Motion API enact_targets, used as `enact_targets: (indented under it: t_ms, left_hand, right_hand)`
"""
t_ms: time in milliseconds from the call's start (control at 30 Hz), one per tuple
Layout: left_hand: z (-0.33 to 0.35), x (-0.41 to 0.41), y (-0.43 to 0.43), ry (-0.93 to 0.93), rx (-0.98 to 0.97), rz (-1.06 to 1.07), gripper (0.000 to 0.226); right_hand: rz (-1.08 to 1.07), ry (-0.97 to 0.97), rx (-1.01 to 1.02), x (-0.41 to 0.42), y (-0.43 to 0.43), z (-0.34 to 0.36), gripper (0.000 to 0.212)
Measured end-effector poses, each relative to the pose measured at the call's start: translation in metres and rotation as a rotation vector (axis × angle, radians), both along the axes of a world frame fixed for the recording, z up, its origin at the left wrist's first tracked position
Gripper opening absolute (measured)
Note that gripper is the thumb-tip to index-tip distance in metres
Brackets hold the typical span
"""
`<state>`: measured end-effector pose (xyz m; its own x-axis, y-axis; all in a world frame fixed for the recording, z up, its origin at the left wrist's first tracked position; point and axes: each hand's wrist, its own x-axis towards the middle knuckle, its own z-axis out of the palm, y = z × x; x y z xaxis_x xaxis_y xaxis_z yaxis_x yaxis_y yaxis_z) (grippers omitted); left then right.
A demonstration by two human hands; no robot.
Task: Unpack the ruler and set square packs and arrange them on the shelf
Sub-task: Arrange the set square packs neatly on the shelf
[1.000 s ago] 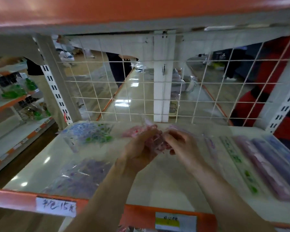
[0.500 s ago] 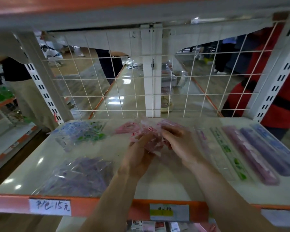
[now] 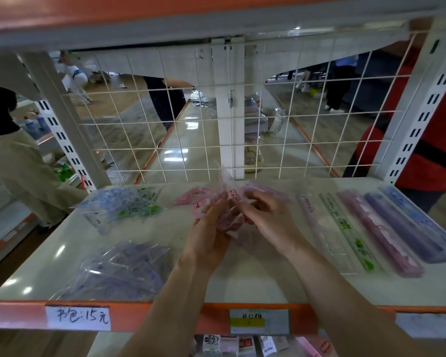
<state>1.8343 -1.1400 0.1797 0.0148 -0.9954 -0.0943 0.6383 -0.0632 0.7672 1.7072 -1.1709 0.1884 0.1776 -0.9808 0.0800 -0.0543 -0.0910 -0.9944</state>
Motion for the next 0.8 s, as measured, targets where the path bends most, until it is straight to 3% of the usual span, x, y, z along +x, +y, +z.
enact_targets:
  t_ms: [67,167,233,333,500,633,800]
  left_hand:
    - [0.0002,0.0003,-0.001,0.019,0.023,0.012,0.02]
    - [-0.0007,0.0004,-0.0028,0.077,0.078,0.03,0.039]
    - [-0.0007,0.0,-0.0037,0.114,0.099,0.047,0.029]
    - [-0.0009,0.0005,-0.0053,0.148,0.113,0.097,0.013]
    - [-0.0009,0.0009,-0.0037,0.097,0.086,0.04,0.013]
    - [0.0002,-0.0001,-0.0015,0.036,0.047,0.022,0.02]
    - [0.0025,-0.0024,0.0032,-0.083,-0.005,0.027,0.025]
  right_hand:
    - [-0.001,-0.003,0.021,0.0007,-0.001,-0.0007,0.031]
    - [0.067,-0.017,-0.019,0.0002,0.0002,0.0025,0.016]
    - [0.097,-0.047,-0.053,0.0009,0.0019,0.0038,0.02]
    - [-0.023,-0.063,-0.058,0.0,-0.0008,0.0027,0.016]
    - [-0.082,-0.268,0.134,-0.0023,-0.0027,0.0086,0.022]
    - [-0.055,-0.171,0.11,0.0001,-0.0005,0.0075,0.024]
    - [0.063,-0.223,0.16,0.002,0.0021,0.0079,0.016]
